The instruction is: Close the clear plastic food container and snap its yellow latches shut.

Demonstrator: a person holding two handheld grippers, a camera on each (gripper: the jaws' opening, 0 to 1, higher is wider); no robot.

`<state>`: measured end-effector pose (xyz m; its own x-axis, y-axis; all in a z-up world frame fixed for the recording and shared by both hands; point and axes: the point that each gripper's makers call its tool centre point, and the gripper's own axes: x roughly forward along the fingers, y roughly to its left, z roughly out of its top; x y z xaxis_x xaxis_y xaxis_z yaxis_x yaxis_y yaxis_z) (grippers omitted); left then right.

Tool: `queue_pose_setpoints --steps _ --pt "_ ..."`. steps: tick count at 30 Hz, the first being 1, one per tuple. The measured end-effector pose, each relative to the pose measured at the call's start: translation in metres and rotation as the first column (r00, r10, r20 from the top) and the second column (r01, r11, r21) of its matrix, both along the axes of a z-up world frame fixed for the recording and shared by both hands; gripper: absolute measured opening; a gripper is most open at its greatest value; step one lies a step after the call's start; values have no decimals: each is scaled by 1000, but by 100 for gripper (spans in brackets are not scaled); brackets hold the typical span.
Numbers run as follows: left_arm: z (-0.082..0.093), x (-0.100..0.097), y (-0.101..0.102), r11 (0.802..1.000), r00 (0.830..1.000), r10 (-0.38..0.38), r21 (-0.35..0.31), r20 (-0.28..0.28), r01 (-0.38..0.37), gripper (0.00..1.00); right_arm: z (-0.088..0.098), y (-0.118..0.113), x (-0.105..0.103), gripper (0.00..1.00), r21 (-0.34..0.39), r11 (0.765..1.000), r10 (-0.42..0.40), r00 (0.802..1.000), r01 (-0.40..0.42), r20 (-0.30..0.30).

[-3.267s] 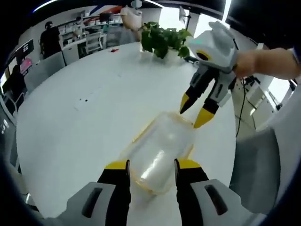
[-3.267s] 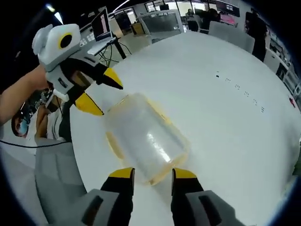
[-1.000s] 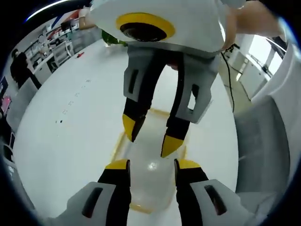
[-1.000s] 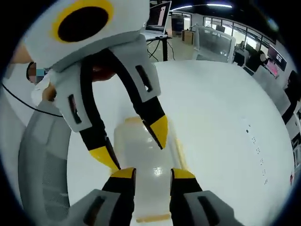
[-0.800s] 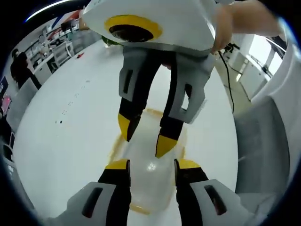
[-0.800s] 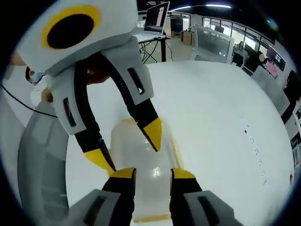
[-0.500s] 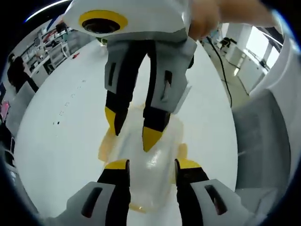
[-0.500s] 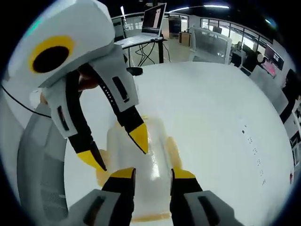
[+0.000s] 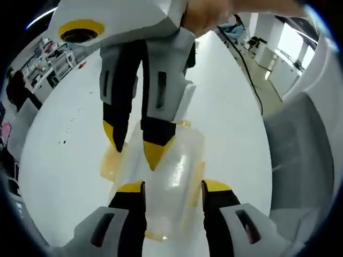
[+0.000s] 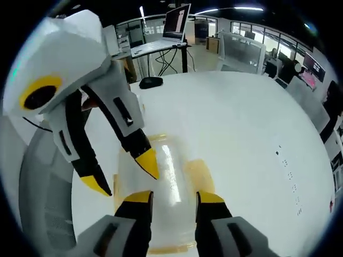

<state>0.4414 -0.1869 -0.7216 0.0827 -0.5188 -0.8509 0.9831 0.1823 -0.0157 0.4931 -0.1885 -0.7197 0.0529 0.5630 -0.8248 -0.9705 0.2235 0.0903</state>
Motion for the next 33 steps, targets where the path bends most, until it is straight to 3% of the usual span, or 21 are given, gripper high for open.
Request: queue_pose_setpoints --steps 19,24,29,33 --pt "-5 -3 -1 999 995 -46 16 90 45 48 -9 5 3 35 -18 999 50 998 -51 -33" --pt "-9 -4 1 990 979 -126 81 159 114 48 -10 6 2 36 -14 998 54 997 -55 -59" --pt "-11 -4 0 992 978 -110 87 176 96 49 -11 6 2 36 -18 998 65 995 -66 -74" --pt "-13 -2 0 987 965 -137 110 221 115 47 -11 6 2 36 -22 997 74 994 -76 -86"
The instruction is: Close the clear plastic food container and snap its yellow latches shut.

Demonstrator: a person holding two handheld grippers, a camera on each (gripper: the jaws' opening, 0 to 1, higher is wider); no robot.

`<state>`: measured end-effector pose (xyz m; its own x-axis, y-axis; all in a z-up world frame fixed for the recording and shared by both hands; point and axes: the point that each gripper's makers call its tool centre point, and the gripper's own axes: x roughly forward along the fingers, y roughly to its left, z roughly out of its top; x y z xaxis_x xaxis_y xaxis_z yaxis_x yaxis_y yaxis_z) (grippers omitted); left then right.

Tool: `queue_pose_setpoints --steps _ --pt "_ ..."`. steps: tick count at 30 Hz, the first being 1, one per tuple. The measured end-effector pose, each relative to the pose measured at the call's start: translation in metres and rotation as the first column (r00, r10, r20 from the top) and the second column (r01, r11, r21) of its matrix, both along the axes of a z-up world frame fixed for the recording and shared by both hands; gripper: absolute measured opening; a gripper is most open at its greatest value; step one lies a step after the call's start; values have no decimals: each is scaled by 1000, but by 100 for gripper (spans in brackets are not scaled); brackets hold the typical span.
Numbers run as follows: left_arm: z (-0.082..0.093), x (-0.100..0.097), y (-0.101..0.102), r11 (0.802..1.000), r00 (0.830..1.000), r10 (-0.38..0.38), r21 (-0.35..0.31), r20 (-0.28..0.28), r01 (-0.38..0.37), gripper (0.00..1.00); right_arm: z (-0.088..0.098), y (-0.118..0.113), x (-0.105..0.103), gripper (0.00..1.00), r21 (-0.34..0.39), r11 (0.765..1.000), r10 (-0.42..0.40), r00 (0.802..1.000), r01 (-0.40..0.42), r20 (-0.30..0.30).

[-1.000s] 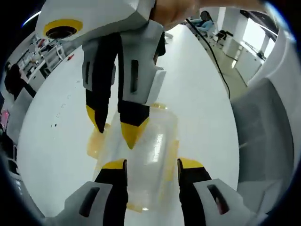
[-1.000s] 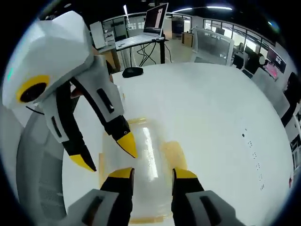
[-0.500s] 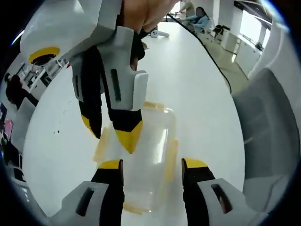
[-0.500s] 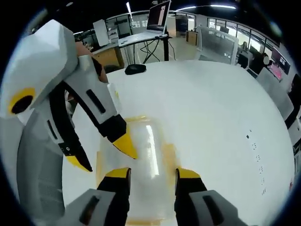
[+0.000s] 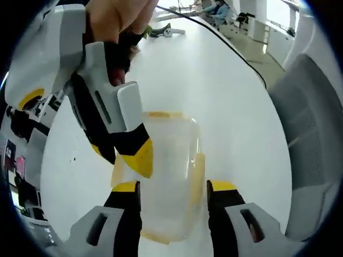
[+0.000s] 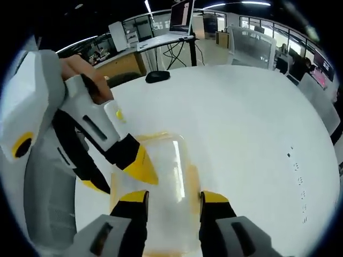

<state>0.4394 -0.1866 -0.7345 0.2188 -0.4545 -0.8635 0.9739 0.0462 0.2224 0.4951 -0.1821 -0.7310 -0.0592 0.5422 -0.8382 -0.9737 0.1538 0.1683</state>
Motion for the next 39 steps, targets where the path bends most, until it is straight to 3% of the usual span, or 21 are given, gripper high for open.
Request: queue_pose_setpoints --steps 15,27,33,34,35,39 --pt "-4 0 2 999 996 -28 34 84 25 47 -3 1 1 37 -23 999 27 998 -28 -62" --pt "-5 3 1 999 994 -12 33 105 9 45 -5 2 -1 34 -85 992 84 991 -93 -102" --pt "-6 4 2 999 995 10 33 102 -13 42 -9 2 -3 31 -147 983 87 982 -112 -168" --pt "-11 -2 9 997 997 17 67 79 -23 40 -11 15 -9 31 -96 992 54 976 -76 -212" --pt "-12 1 3 999 995 6 40 103 -10 40 -9 9 -2 31 -137 986 64 976 -94 -210" --pt "-8 3 2 1000 994 -1 20 112 -1 40 -11 3 -6 31 -135 985 82 976 -111 -202"
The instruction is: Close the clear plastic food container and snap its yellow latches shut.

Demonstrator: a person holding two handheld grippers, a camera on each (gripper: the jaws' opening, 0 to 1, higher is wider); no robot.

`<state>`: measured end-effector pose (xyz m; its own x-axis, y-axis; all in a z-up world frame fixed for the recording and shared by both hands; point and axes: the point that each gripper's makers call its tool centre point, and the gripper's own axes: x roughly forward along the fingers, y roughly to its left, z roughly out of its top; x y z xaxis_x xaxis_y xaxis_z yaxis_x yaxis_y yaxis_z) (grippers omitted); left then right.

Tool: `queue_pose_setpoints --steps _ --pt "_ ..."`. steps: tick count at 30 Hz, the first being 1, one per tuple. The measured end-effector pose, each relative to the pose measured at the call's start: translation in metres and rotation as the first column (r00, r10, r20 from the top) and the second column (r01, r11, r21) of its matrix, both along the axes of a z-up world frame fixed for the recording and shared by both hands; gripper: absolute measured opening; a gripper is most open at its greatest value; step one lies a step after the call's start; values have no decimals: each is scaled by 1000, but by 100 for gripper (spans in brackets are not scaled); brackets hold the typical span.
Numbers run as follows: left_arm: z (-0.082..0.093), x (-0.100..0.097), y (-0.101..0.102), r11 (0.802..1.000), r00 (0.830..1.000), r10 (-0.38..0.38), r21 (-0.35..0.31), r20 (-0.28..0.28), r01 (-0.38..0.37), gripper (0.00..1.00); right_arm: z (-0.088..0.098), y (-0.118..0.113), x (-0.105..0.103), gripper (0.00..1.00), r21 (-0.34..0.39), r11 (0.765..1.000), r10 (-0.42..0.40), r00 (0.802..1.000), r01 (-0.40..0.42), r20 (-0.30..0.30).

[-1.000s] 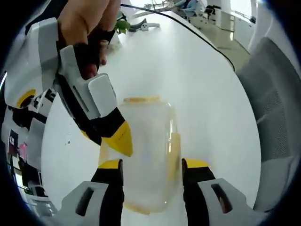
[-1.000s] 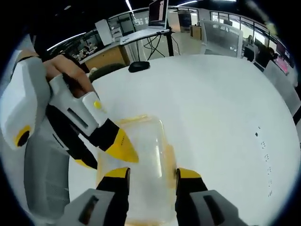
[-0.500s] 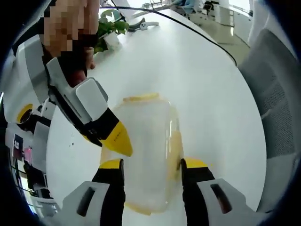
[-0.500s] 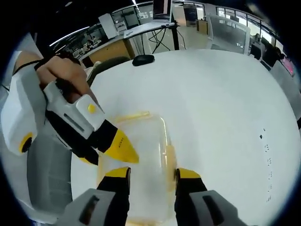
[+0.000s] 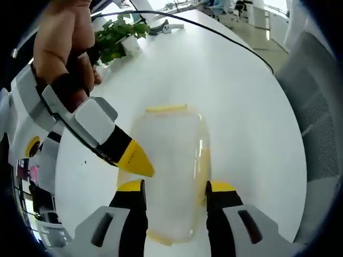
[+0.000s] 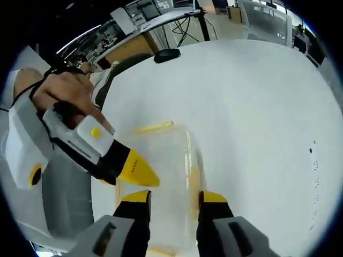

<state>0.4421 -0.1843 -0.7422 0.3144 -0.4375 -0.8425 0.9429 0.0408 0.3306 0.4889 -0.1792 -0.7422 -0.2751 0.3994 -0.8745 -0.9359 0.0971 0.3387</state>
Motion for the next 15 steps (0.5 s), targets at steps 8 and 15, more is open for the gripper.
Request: queue_pose_setpoints --steps 8,15 --pt "1 1 -1 1000 1000 -1 -5 13 1 40 1 -1 0 32 -11 1000 4 1000 -4 -1" --pt "1 0 -1 1000 1000 -5 2 21 5 41 2 -2 0 33 11 1000 -12 1000 12 5"
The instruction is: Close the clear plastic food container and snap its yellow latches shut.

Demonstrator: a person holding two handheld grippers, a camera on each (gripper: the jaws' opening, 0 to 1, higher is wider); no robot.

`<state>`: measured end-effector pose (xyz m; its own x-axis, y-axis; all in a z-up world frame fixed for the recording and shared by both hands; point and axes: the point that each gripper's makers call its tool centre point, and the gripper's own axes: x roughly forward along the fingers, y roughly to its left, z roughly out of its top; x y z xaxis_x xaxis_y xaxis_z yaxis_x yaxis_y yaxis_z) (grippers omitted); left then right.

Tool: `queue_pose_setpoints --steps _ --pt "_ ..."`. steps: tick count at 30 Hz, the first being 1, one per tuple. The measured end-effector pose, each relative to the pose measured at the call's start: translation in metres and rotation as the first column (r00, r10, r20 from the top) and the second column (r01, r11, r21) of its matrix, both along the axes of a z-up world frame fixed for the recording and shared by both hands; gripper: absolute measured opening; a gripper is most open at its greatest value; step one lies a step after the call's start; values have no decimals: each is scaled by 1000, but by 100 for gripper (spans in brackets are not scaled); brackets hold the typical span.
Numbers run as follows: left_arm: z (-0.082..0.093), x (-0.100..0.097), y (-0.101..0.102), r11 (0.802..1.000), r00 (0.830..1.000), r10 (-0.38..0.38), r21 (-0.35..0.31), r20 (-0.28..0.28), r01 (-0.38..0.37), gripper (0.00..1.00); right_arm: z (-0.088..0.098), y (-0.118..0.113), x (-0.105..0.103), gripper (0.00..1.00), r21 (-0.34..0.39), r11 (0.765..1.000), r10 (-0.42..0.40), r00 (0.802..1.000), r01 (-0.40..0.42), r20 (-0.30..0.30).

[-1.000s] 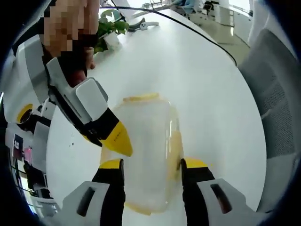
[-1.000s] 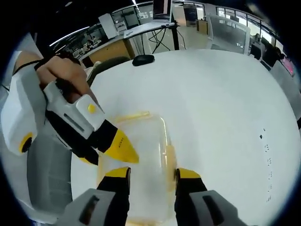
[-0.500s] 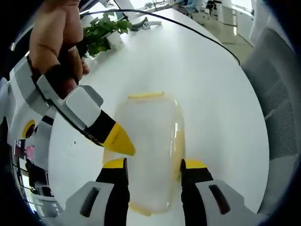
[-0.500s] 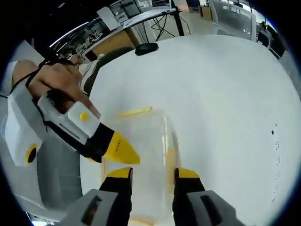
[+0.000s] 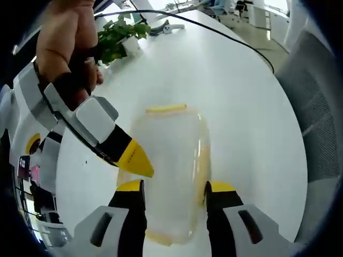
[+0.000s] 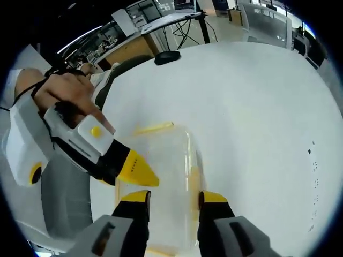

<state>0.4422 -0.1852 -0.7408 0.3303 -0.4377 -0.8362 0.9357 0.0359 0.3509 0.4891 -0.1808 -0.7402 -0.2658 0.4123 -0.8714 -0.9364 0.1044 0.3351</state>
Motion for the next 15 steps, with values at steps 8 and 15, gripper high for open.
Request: queue_pose_setpoints --steps 8,15 --pt "0 0 0 1000 1000 2 -4 2 -2 42 3 1 -1 34 13 1000 14 998 -15 63" --pt "2 0 -1 1000 1000 17 -11 -9 -17 42 5 1 0 34 26 1000 1 995 -4 103"
